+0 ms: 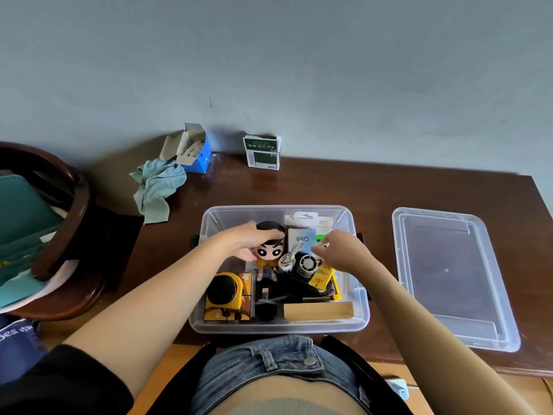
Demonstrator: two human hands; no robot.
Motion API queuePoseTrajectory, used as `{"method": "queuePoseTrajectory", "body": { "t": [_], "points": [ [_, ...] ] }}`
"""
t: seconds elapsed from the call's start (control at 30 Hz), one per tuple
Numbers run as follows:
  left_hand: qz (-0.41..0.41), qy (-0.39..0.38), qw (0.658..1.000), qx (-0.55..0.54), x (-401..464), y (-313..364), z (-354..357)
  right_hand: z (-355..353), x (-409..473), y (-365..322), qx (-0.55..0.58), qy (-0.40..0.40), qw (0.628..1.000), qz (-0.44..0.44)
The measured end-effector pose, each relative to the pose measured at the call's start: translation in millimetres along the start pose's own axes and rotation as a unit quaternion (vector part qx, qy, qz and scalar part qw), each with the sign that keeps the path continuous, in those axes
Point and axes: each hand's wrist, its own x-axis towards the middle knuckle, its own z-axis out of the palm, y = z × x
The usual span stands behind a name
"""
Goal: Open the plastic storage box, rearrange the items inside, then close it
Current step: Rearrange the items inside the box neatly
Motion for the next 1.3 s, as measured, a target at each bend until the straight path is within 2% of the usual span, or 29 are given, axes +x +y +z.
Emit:
{"method": "queuePoseTrajectory", "body": {
  "t": [0.07, 0.17, 0.37, 0.47, 0.57, 0.63, 0.7, 0.8, 0.97, 1.1, 1.3],
  "points": [
    [0.001, 0.042, 0.997, -0.061, 3, -1, 9, 1, 4, -3, 0.018, -0.007, 1.0, 0.001],
    [0.003, 0.079, 0.995, -0.067, 6, -3, 16, 5, 7, -4, 0.029, -0.011, 1.0, -0.003],
    [-0.047, 0.06, 0.997, -0.019, -6, 1, 0, 6, 4, -1, 0.027, -0.011, 1.0, 0.01],
    [-0.071, 0.07, 0.991, -0.094, -3, -6, -7, 3, 1, 5, 0.026, -0.005, 1.0, 0.01],
    [-0.08, 0.004, 0.973, -0.216, -2, -10, -1, 1, -3, 7, 0.025, 0.005, 1.0, 0.006],
    [-0.066, -0.015, 0.976, -0.206, -2, -11, 5, 0, -5, 8, 0.025, 0.011, 1.0, 0.004],
    [-0.053, 0.005, 0.979, -0.196, 0, -15, 8, -1, -8, 10, 0.03, 0.015, 0.999, 0.007],
    [-0.082, 0.034, 0.964, -0.251, 4, -20, 4, -1, -10, 12, 0.035, 0.011, 0.999, 0.009],
    [-0.102, 0.043, 0.957, -0.27, 0, -17, 7, 6, -9, 6, 0.028, -0.04, 0.999, -0.001],
    [-0.104, 0.042, 0.943, -0.314, -3, -13, 11, 12, -3, 4, 0.057, -0.025, 0.998, -0.004],
    [-0.113, 0.044, 0.95, -0.289, -6, -11, 12, 17, 10, -3, 0.064, 0.02, 0.997, 0.034]
  ]
}}
